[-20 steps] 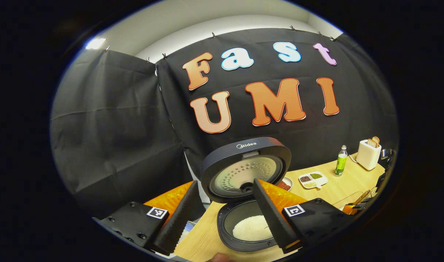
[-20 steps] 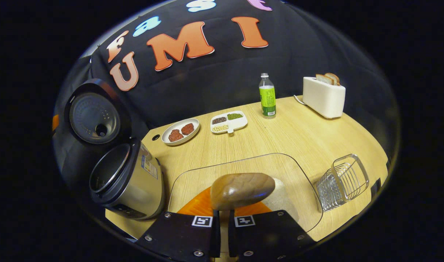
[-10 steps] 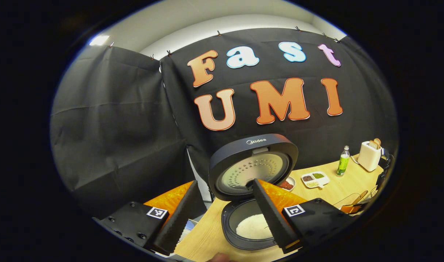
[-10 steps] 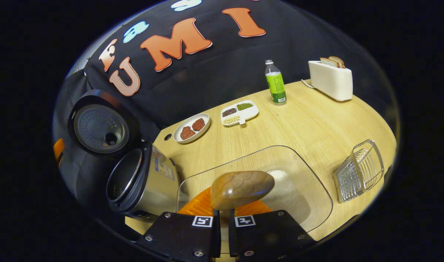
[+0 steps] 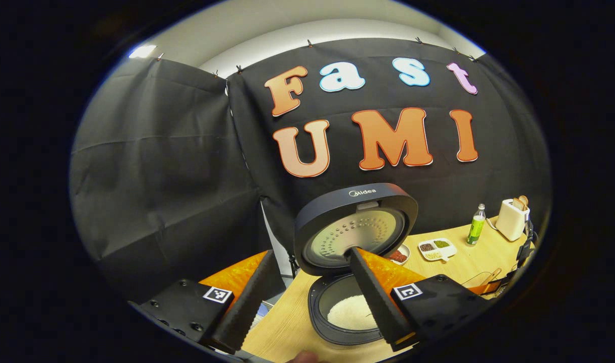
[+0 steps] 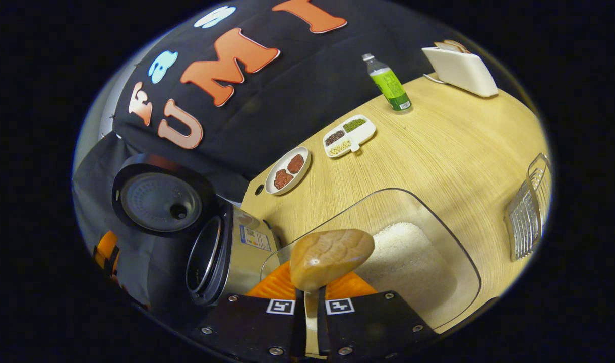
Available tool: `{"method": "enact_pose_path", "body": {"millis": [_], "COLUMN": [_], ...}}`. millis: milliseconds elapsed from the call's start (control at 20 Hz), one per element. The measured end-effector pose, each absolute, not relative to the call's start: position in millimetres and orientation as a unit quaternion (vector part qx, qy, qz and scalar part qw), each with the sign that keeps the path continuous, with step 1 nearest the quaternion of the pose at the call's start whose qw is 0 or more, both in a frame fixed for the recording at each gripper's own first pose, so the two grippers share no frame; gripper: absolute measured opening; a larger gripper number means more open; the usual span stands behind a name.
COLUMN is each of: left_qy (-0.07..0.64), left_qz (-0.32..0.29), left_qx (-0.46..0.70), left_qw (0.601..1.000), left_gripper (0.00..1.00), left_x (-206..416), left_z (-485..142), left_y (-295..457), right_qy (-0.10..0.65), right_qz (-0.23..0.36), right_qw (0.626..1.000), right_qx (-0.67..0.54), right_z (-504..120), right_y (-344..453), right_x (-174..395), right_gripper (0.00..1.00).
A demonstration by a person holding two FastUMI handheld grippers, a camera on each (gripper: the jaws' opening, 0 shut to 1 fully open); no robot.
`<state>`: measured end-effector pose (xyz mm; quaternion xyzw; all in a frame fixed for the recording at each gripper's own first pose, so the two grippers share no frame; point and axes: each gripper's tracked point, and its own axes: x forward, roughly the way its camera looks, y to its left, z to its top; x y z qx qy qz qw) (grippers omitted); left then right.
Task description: Close the left gripper, press the button to open the rice cooker; take a wooden spoon from the chopstick holder with the right hand, scoop a spoonful of rice and pour it into the rice cooker, then put the wooden spoon back into the chopstick holder.
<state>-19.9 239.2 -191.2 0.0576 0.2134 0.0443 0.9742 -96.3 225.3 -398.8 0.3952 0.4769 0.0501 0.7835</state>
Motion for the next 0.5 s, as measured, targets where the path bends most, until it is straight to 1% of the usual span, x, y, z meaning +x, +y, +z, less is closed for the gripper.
{"method": "enact_pose_path", "body": {"millis": [200, 500], "left_qy": [0.215, 0.218], "left_qz": [0.045, 0.042], "left_qx": [0.058, 0.059], "left_qw": [0.974, 0.973], "left_gripper": [0.93, 0.93], "left_x": [-18.7, -15.1], "left_z": [-192.3, -194.1], "left_y": [237.9, 232.1], "right_qy": [0.481, 0.471], "right_qz": [0.049, 0.047], "right_qw": [0.757, 0.733], "right_qx": [0.440, 0.488], "right_z": [-405.0, -401.7], "right_y": [228.3, 219.4], "right_x": [-97.0, -96.1], "right_gripper": [0.08, 0.07]}}
